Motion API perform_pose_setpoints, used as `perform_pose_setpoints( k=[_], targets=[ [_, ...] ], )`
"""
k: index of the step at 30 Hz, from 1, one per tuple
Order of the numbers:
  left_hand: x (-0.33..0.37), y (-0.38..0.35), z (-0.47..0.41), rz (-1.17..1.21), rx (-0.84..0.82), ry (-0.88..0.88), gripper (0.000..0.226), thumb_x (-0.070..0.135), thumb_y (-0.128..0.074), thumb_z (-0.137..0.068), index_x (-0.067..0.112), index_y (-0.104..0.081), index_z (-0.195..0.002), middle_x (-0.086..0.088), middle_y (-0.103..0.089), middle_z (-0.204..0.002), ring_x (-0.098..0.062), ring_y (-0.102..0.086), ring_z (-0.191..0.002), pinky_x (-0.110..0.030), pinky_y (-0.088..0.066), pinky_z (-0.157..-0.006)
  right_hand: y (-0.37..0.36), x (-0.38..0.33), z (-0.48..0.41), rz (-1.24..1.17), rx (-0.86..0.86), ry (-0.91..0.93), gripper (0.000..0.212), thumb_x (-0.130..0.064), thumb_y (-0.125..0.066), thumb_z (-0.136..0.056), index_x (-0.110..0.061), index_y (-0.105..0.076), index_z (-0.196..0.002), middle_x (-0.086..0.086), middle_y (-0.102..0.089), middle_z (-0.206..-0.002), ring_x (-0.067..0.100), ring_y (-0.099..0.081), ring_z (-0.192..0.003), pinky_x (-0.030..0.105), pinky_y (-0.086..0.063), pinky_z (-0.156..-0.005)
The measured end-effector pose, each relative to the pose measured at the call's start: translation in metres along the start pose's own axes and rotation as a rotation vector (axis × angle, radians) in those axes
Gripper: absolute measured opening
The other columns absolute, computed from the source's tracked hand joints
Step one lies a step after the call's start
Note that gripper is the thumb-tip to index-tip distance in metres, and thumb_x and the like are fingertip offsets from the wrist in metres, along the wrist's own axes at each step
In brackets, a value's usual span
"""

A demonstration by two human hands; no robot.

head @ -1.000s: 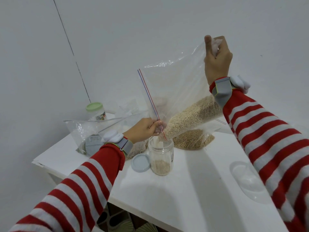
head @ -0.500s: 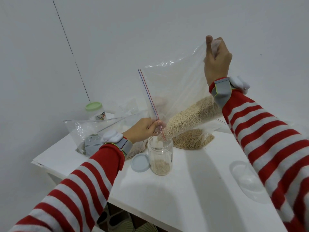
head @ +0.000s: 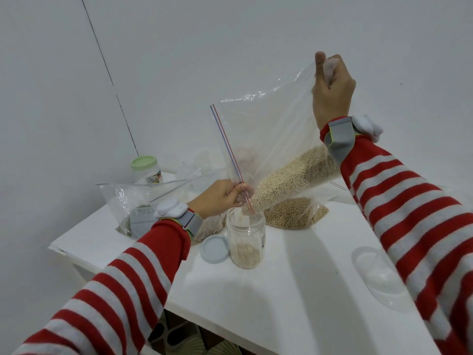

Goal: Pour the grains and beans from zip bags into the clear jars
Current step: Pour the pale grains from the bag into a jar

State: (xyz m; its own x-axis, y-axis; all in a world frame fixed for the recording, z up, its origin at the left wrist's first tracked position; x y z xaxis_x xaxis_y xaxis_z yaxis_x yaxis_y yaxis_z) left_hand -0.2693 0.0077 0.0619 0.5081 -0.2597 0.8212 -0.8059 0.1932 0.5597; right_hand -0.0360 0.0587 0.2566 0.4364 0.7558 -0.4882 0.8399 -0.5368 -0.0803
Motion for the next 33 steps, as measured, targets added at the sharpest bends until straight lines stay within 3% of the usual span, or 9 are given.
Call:
perform_pose_setpoints(
  k=[4,9,14,17,21,25,33],
  targets=[
    [0.001,0.0,0.0,0.008,-0.004,0.005,0.032,0.018,-0.037,-0.106,0.003,-0.064,-0.115,-0.01,-0.07,-0.107,-0.001,-0.07,-0.085,-0.021,-0.056,-0.084,0.0,-0.003,-0.002,-0.012,0.005,0.007,0.048,-0.064,-0.044,-0.091,-0.029,-0.027,-0.064,-0.004,-0.021,-0.058,0.041,-0.031,-0.053,0.046,-0.033,-0.045],
    [0.0,0.0,0.0,0.01,-0.004,0.001,0.033,0.017,-0.038,-0.105,0.001,-0.064,-0.116,-0.016,-0.071,-0.109,-0.013,-0.07,-0.093,-0.029,-0.056,-0.089,0.0,-0.005,-0.003,-0.022,0.002,-0.001,0.05,-0.067,-0.043,-0.09,-0.028,-0.026,-0.064,0.01,-0.025,-0.059,0.042,-0.034,-0.052,0.048,-0.034,-0.045],
    [0.0,0.0,0.0,0.013,-0.001,0.006,0.034,0.019,-0.037,-0.105,0.002,-0.064,-0.115,-0.014,-0.071,-0.11,-0.011,-0.071,-0.092,-0.022,-0.056,-0.084,0.0,-0.007,-0.003,-0.013,-0.013,-0.014,0.05,-0.069,-0.043,-0.088,-0.028,-0.026,-0.063,-0.003,-0.022,-0.057,0.042,-0.033,-0.054,0.047,-0.035,-0.046],
    [0.001,0.001,0.001,0.019,0.003,0.006,0.032,0.018,-0.037,-0.105,0.003,-0.064,-0.114,-0.013,-0.071,-0.109,-0.005,-0.07,-0.088,-0.018,-0.056,-0.082,0.0,-0.006,-0.003,-0.003,-0.01,-0.021,0.05,-0.069,-0.042,-0.088,-0.028,-0.027,-0.063,0.001,-0.023,-0.057,0.041,-0.035,-0.054,0.047,-0.036,-0.046],
    [0.002,0.002,0.001,0.003,0.003,-0.004,0.032,0.019,-0.037,-0.105,0.006,-0.065,-0.113,-0.014,-0.072,-0.108,-0.011,-0.071,-0.093,-0.023,-0.057,-0.085,-0.001,-0.007,-0.004,-0.018,-0.011,-0.014,0.05,-0.067,-0.043,-0.089,-0.028,-0.027,-0.064,-0.002,-0.022,-0.057,0.041,-0.033,-0.054,0.047,-0.035,-0.045],
    [0.004,0.002,0.002,0.005,0.004,-0.007,0.032,0.018,-0.037,-0.105,0.004,-0.065,-0.114,-0.014,-0.071,-0.109,-0.006,-0.071,-0.089,-0.022,-0.056,-0.084,-0.003,-0.009,-0.004,-0.042,-0.02,-0.005,0.048,-0.066,-0.045,-0.089,-0.03,-0.027,-0.064,-0.004,-0.022,-0.058,0.041,-0.031,-0.054,0.047,-0.035,-0.045],
    [0.005,0.002,0.001,0.01,0.015,-0.004,0.03,0.018,-0.037,-0.105,0.007,-0.065,-0.11,-0.015,-0.072,-0.108,-0.017,-0.071,-0.096,-0.028,-0.057,-0.087,-0.002,-0.013,-0.006,-0.024,-0.004,0.006,0.048,-0.065,-0.045,-0.09,-0.03,-0.026,-0.063,-0.008,-0.02,-0.057,0.038,-0.028,-0.055,0.046,-0.034,-0.044]
  ],
)
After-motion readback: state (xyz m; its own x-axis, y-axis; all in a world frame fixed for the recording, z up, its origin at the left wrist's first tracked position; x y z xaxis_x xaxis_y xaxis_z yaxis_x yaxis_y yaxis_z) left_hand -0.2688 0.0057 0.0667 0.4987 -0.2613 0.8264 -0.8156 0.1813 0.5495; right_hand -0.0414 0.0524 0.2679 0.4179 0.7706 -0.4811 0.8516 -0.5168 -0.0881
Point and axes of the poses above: each hand's wrist, its own z-axis away from the middle knuckle, its own y-axis out of the back of the hand, x = y × z, the point moved 7 cm from there along -z, towards the middle knuckle
